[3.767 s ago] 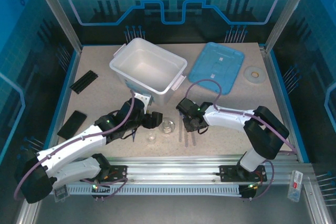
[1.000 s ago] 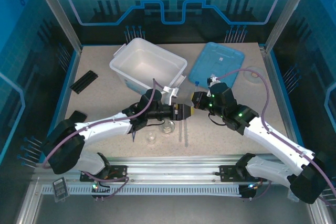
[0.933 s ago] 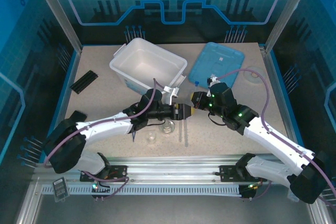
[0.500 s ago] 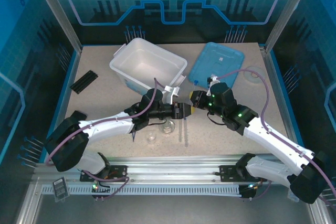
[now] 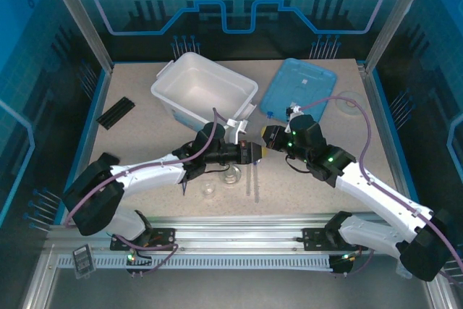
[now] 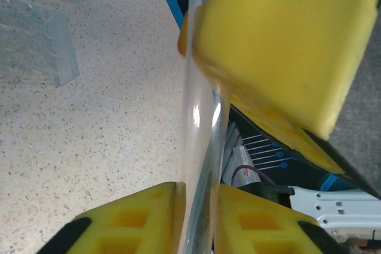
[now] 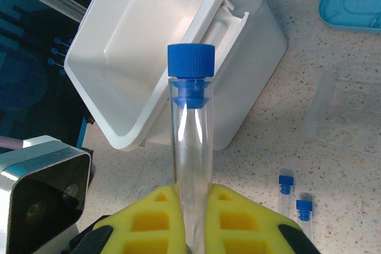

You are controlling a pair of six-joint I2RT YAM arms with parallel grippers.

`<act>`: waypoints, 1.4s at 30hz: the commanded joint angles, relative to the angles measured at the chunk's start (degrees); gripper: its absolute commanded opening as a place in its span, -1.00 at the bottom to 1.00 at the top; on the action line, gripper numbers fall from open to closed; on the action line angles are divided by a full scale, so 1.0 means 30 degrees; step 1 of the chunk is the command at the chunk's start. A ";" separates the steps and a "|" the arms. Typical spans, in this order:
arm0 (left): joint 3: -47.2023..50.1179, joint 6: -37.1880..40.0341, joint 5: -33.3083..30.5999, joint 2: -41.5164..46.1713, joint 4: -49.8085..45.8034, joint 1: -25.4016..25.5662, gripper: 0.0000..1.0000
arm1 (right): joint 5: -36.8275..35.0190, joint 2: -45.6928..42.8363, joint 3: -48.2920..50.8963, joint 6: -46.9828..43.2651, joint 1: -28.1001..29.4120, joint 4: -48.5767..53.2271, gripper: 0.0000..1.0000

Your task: Organize the chemistry lab equipment

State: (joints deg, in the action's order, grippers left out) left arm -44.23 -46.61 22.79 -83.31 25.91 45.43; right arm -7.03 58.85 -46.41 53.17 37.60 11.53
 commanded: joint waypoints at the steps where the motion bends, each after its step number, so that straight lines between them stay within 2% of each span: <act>1: -0.0451 0.0005 0.0293 -0.0005 0.0362 0.0092 -0.63 | -0.0376 -0.0310 0.0303 0.0260 0.0231 -0.0474 -0.94; 7: -0.0441 0.0240 0.0106 0.0134 -0.0122 -0.0083 -0.73 | -0.0369 -0.0427 0.0231 0.0167 0.0236 -0.0313 -0.94; 9: -0.0457 0.0406 0.0110 0.0176 -0.0325 -0.0159 -0.78 | -0.0315 -0.0420 0.0193 0.0127 0.0237 -0.0269 -0.86; 13: -0.0579 0.1142 0.0050 0.0458 -0.1327 -0.0477 -0.81 | -0.0201 -0.0620 -0.0205 -0.0259 0.0043 0.0419 -0.12; 16: -0.0675 0.2187 -0.0076 0.0963 -0.2386 -0.0834 -0.81 | 0.0702 -0.0898 -0.0752 -0.0945 -0.0708 0.1113 0.08; 18: -0.0815 0.3173 -0.0237 0.1292 -0.3378 -0.0980 -0.80 | 0.2247 -0.0848 -0.1220 -0.1616 -0.1639 0.1613 0.10; 22: -0.1755 0.6452 -0.1311 0.1879 -0.6920 -0.1075 -0.74 | 0.7128 0.0465 -0.3585 -0.3322 -0.4382 0.3760 0.20; 27: -0.2553 0.9657 -0.2583 0.2463 -0.9691 -0.1028 -0.73 | 1.1244 0.2741 -0.6037 -0.5797 -0.5795 0.6431 0.25; 33: -0.2595 1.2020 -0.4520 0.3300 -1.1167 -0.0979 -0.71 | 1.3648 0.3858 -0.6356 -0.6201 -0.6476 0.6438 0.26; 42: -0.2414 1.4608 -0.6498 0.3903 -1.1564 -0.0153 -0.70 | 1.5228 0.4359 -0.6155 -0.6180 -0.6529 0.5820 0.25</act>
State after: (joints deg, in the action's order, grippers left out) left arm -50.89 -7.53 6.20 -72.75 -7.18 44.01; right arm 34.63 71.50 -64.10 35.51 18.68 28.95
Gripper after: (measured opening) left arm 0.153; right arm 0.626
